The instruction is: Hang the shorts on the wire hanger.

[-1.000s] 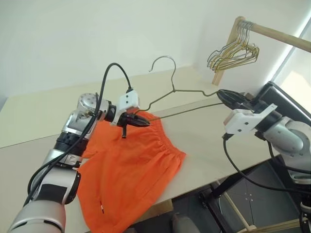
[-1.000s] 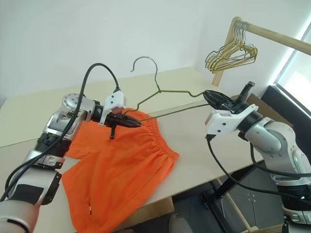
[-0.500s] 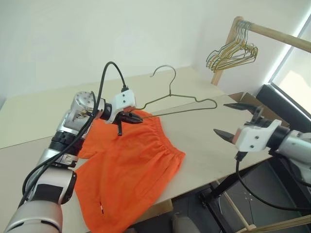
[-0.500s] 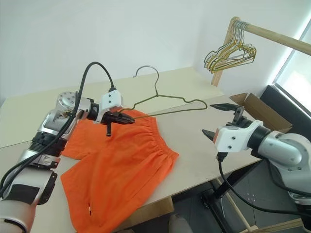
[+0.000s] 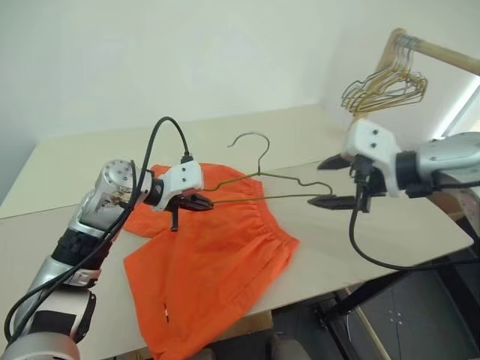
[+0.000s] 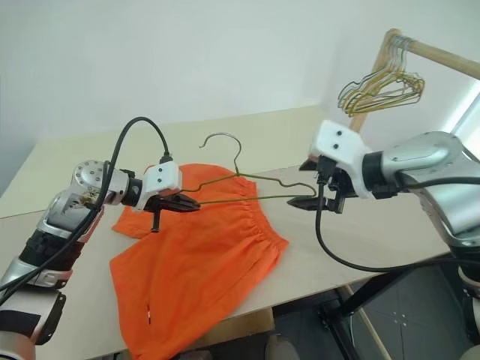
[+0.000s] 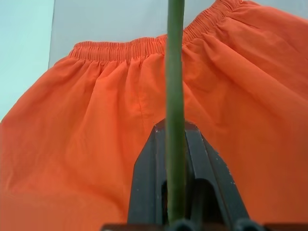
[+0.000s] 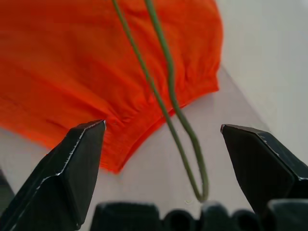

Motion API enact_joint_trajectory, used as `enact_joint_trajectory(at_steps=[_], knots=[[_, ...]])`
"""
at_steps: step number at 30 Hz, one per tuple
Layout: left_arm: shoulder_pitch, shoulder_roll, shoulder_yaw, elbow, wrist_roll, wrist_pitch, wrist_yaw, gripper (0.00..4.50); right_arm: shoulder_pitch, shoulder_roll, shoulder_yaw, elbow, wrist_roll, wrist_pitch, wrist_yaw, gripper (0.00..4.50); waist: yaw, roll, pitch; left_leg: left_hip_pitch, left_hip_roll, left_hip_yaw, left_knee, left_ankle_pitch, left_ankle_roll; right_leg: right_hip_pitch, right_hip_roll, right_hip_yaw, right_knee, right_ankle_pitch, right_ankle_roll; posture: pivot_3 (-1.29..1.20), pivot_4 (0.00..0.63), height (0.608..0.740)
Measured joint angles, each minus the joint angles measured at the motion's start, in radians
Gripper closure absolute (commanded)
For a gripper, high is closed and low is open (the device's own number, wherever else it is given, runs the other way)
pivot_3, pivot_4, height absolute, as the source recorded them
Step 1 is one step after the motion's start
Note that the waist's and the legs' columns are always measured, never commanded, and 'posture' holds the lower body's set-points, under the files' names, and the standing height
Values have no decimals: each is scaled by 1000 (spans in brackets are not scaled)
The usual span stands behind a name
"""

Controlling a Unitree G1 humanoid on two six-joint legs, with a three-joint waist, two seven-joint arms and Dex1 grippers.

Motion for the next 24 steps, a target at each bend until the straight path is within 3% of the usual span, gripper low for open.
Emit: enact_joint_trajectory(at_steps=[3,15,18,24], knots=[[1,6,0,-12,-1,13,6,4500,-58,31,76,30,-51,28,19,51,18,0,0,-9,0,0,7,2,-3,-7,0,-1,3,0,0,-40,0,740],[1,11,0,-19,-10,15,4,4500,-96,118,165,174,-227,-13,59,51,41,0,0,-10,-1,0,8,2,-3,-6,0,-2,3,0,0,-36,0,740],[1,13,0,-24,-18,11,-4,4500,-96,121,185,189,-250,-34,93,846,40,0,0,-10,-1,0,8,2,-3,-6,0,-2,3,0,0,-34,0,740],[1,17,0,-53,-35,1,-18,4500,-96,126,197,219,-300,-90,159,2976,39,0,0,-9,-1,0,8,2,-3,-6,1,-2,3,0,0,-29,0,740]])
